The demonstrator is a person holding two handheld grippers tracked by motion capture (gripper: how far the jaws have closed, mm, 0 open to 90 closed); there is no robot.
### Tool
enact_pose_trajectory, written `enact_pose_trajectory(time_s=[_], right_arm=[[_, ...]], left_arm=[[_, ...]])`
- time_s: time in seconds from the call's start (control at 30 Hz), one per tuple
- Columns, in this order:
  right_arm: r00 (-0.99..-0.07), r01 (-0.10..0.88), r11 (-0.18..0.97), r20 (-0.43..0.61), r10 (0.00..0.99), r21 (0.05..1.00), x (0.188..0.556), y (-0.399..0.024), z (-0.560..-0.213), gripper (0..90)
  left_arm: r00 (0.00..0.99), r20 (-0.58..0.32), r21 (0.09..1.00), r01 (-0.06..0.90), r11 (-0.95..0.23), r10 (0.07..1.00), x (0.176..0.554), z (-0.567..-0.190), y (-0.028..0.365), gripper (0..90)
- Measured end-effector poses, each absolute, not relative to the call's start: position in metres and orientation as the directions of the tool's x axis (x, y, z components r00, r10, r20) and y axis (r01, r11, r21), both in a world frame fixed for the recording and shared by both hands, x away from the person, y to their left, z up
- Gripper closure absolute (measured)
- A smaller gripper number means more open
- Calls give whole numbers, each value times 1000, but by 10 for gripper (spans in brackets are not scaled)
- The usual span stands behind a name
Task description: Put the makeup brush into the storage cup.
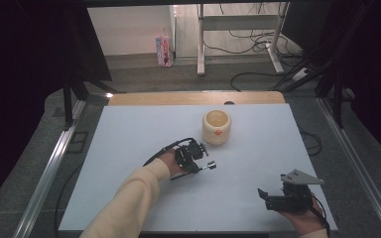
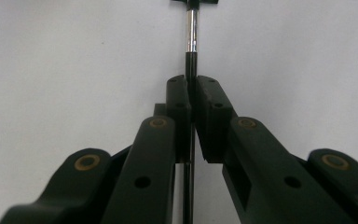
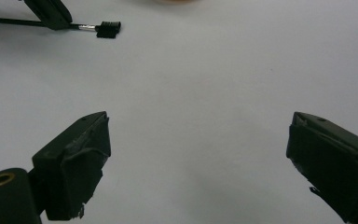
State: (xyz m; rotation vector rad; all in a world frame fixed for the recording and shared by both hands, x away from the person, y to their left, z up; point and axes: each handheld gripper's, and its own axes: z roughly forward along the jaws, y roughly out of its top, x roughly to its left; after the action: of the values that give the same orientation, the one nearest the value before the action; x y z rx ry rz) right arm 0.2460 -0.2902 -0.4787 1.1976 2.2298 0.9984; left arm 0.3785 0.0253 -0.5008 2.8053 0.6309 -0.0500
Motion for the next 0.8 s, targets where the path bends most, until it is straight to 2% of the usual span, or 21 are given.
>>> enact_pose_trajectory(time_s=[0.43, 0.8], right_arm=[[-539, 538, 370, -28, 842, 758, 246, -290, -478, 63], [-538, 535, 371, -32, 842, 759, 246, -290, -478, 65]], left_arm=[[915, -59, 254, 400, -881, 398, 376, -500, 25, 862], [906, -44, 316, 413, -854, 422, 374, -484, 37, 862]])
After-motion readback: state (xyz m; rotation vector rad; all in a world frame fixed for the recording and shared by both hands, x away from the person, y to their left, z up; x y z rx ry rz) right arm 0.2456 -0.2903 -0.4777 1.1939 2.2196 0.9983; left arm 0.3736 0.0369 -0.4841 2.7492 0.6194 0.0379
